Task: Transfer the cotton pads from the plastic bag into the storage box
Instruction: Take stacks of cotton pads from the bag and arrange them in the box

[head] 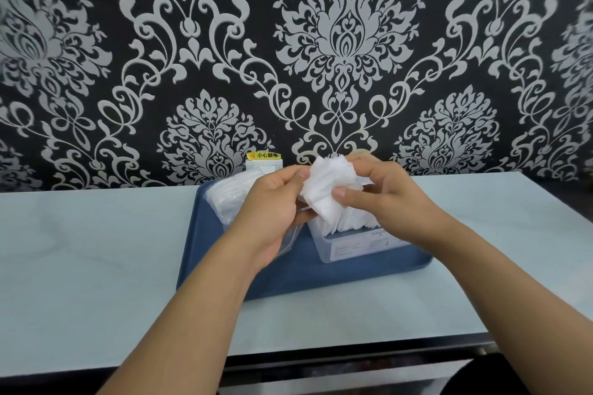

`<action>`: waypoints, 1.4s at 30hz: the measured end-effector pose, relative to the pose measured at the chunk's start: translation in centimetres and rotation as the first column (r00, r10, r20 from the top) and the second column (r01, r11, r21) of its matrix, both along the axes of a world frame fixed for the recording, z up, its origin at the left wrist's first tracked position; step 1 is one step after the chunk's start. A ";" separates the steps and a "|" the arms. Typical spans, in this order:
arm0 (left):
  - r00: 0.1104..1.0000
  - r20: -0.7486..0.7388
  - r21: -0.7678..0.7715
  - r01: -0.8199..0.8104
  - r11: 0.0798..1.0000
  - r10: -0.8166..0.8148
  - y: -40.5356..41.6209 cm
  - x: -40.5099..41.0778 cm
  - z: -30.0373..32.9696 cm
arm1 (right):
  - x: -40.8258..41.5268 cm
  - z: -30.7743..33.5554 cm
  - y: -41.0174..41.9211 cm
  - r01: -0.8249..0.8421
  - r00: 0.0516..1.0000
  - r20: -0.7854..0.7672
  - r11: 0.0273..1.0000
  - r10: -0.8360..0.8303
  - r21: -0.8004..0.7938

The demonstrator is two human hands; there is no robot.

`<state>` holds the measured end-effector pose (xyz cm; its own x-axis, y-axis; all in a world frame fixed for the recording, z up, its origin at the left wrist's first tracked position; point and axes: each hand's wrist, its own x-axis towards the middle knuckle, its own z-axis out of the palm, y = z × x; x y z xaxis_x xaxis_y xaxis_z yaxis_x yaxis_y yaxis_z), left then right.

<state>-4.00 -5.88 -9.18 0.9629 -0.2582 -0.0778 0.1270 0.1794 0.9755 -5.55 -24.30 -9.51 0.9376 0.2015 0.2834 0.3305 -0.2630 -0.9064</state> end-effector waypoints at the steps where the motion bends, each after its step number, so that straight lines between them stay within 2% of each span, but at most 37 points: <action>1: 1.000 0.017 0.017 -0.005 1.000 0.004 0.0 0.1 -0.1 | 0.0 0.1 -0.1 -0.001 1.000 -0.019 1.000 0.001 0.014; 7: 0.998 0.051 0.061 0.025 0.998 -0.028 0.0 0.0 -0.4 | 0.0 0.3 -0.4 0.016 0.998 -0.066 0.999 -0.019 -0.038; 12: 0.998 0.034 0.029 0.056 0.998 -0.057 -0.3 -0.2 -0.2 | 0.1 0.2 -0.2 0.074 0.994 -0.073 0.991 -0.083 -0.111; 15: 0.995 0.078 0.091 0.057 0.994 -0.064 -0.8 -0.5 -0.5 | -0.1 0.2 0.5 0.119 0.991 -0.047 0.984 -0.126 -0.134; 17: 0.999 0.042 0.044 0.011 0.999 -0.013 -1.2 -0.5 -0.8 | -0.2 0.4 1.3 0.168 0.985 -0.025 0.982 -0.171 -0.089; 21: 0.994 -0.068 -0.155 0.079 0.985 -0.090 -2.6 -1.2 -0.4 | -0.7 0.8 3.3 0.158 0.981 -0.118 0.987 -0.152 0.039; 23: 0.987 -0.151 -0.253 0.008 0.967 -0.048 -3.3 -1.4 -0.1 | -0.8 0.6 3.9 0.158 0.977 -0.145 0.987 -0.157 -0.010; 25: 0.972 -0.222 -0.265 -0.134 0.955 0.075 -3.7 -1.1 -0.1 | -0.9 0.6 4.1 0.156 0.977 -0.129 0.982 -0.169 -0.102; 27: 0.967 -0.188 -0.192 -0.209 0.959 0.173 -3.8 -0.6 -0.2 | -1.0 0.7 4.1 0.138 0.978 -0.136 0.978 -0.160 -0.158; 29: 0.979 -0.058 -0.068 -0.199 0.978 0.196 -3.9 -0.8 -0.1 | -1.0 1.0 3.9 0.141 0.975 -0.149 0.980 -0.162 -0.139; 31: 0.986 0.060 0.024 -0.159 0.987 0.157 -4.2 -1.0 -0.2 | -0.9 1.1 3.8 0.141 0.974 -0.170 0.988 -0.151 -0.069; 34: 0.987 0.142 0.110 -0.094 0.990 0.078 -4.4 -1.5 -0.3 | -0.4 0.9 3.4 0.148 0.972 -0.183 0.989 -0.148 -0.013; 36: 0.981 0.162 0.107 -0.129 0.986 0.111 -4.2 -1.2 -0.4 | -0.4 1.1 2.4 0.148 0.968 -0.209 0.989 -0.142 0.014; 38: 0.979 0.121 0.041 -0.172 0.984 0.166 -3.8 -0.7 -0.2 | -0.4 1.5 1.1 0.120 0.976 -0.187 0.992 -0.110 0.043; 40: 0.990 0.072 -0.020 -0.123 0.992 0.124 -3.6 -0.2 0.0 | -0.4 1.9 -0.1 0.096 0.976 -0.204 0.990 -0.073 0.106; 42: 0.997 0.064 -0.009 -0.039 0.999 0.039 -3.8 0.0 -0.1 | -0.2 1.6 -0.9 0.070 0.958 -0.285 0.980 -0.015 0.184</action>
<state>-4.04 -9.67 -9.31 0.9753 -0.2206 -0.0141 0.0572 0.1906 0.9800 -5.76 -25.22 -7.92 0.9912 0.1277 0.0362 0.0473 -0.0847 -0.9953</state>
